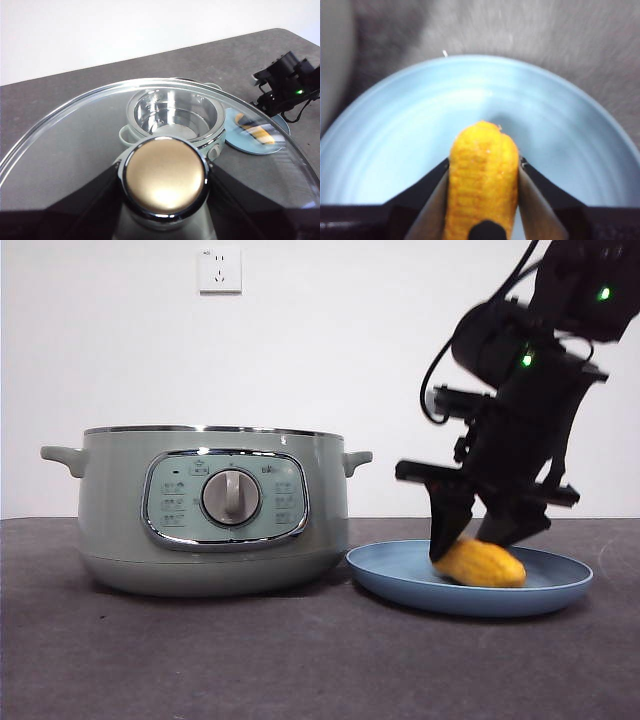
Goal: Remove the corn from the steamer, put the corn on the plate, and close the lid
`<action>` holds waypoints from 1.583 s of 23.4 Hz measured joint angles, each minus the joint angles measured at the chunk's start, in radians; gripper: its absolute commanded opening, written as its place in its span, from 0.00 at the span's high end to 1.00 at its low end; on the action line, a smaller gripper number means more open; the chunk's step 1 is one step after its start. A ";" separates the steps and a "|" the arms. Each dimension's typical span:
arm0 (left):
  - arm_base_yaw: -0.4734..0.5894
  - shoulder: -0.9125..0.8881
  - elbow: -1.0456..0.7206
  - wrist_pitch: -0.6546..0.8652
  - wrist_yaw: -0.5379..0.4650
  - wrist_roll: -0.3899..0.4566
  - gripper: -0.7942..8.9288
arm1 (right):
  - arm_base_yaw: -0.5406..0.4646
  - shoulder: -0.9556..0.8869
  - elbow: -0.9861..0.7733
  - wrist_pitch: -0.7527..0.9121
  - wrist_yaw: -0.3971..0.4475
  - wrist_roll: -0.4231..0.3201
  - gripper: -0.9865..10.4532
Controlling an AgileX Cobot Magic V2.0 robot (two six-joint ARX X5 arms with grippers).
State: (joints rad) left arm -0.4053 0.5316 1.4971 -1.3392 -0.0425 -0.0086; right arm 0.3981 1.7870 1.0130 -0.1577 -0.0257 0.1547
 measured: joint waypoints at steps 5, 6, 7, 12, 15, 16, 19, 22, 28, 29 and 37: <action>0.000 0.000 0.000 0.000 0.000 0.000 0.93 | 0.000 0.007 0.003 0.013 -0.001 0.006 0.78; 0.000 0.000 0.000 0.000 0.001 0.000 0.93 | 0.000 0.007 0.004 0.009 -0.001 0.006 0.66; 0.000 0.001 0.000 0.001 0.009 0.000 0.93 | 0.000 0.007 0.006 0.004 -0.001 0.006 0.50; 0.000 0.042 0.000 0.070 0.058 0.000 0.93 | 0.000 -0.039 -0.001 -0.057 -0.001 0.006 0.36; 0.000 0.091 -0.021 0.135 0.096 0.001 0.93 | 0.000 -0.175 -0.001 -0.094 -0.001 0.010 0.36; 0.000 0.103 -0.047 0.182 0.118 0.002 0.93 | 0.000 -0.232 0.000 -0.122 0.000 0.010 0.36; 0.000 0.133 -0.147 0.304 0.132 0.021 0.93 | 0.001 -0.388 0.000 -0.241 -0.002 0.009 0.36; 0.000 0.171 -0.264 0.427 0.150 0.035 0.93 | 0.001 -0.555 0.000 -0.360 -0.045 0.003 0.36; 0.000 0.328 -0.342 0.650 0.184 0.069 0.93 | 0.003 -0.778 0.000 -0.513 -0.053 0.003 0.36; 0.000 0.365 -0.342 0.680 0.186 0.075 0.93 | 0.007 -0.813 0.000 -0.533 -0.053 0.003 0.36; 0.000 0.650 -0.342 0.913 0.232 0.106 0.93 | 0.014 -1.007 0.000 -0.666 -0.053 0.003 0.36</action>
State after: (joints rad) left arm -0.4049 1.1820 1.1553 -0.4259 0.1894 0.0978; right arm 0.4126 0.7803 1.0126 -0.8242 -0.0792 0.1577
